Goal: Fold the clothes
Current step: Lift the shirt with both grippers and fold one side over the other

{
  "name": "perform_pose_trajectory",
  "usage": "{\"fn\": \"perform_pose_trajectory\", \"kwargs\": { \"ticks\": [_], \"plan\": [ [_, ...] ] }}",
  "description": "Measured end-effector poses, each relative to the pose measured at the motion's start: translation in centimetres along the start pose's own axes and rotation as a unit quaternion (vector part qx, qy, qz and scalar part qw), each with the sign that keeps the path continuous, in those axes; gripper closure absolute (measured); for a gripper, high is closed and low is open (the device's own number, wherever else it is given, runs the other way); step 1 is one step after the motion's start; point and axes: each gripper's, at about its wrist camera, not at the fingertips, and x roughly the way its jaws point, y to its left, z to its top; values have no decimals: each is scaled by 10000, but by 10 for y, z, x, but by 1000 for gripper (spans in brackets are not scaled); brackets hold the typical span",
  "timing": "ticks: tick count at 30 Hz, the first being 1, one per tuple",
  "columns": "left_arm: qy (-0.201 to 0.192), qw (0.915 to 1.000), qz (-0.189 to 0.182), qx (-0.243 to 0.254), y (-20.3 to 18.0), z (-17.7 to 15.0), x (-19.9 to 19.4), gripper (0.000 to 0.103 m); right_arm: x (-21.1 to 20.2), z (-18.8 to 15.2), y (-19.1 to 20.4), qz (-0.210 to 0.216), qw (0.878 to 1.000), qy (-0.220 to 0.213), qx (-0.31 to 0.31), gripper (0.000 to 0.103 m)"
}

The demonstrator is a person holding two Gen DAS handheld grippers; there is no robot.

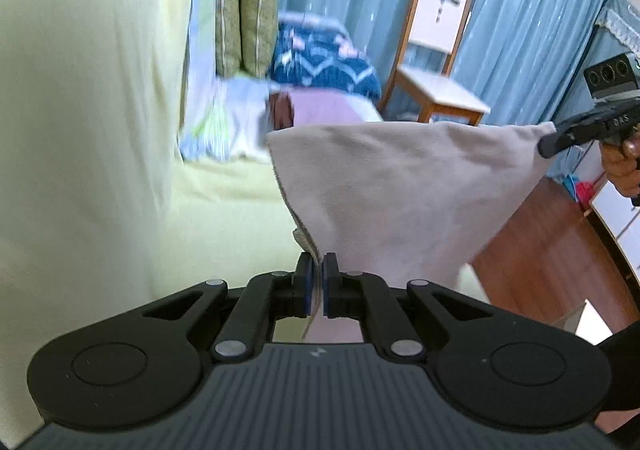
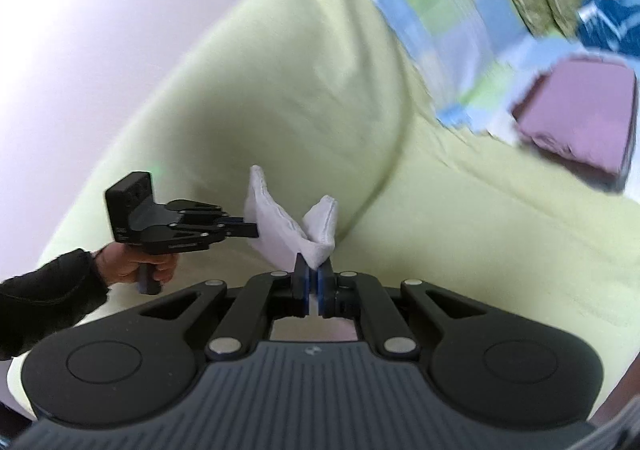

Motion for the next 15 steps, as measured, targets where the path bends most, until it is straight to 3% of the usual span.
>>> {"fn": "perform_pose_trajectory", "kwargs": {
  "ticks": [4, 8, 13, 15],
  "plan": [
    [146, 9998, 144, -41, -24, -28, -34, 102, -36, -14, 32, 204, 9996, 215, -34, 100],
    [684, 9970, 308, -167, -42, -92, -43, 102, -29, -63, 42, 345, 9942, 1015, -105, 100],
    [1480, 9860, 449, -627, -54, -209, -23, 102, 29, -132, 26, 436, 9778, 2045, -85, 100],
    [1589, 9826, 495, -830, -58, -236, -23, 102, 51, -155, 25, 567, 9689, 2403, -152, 100]
  ]
}}
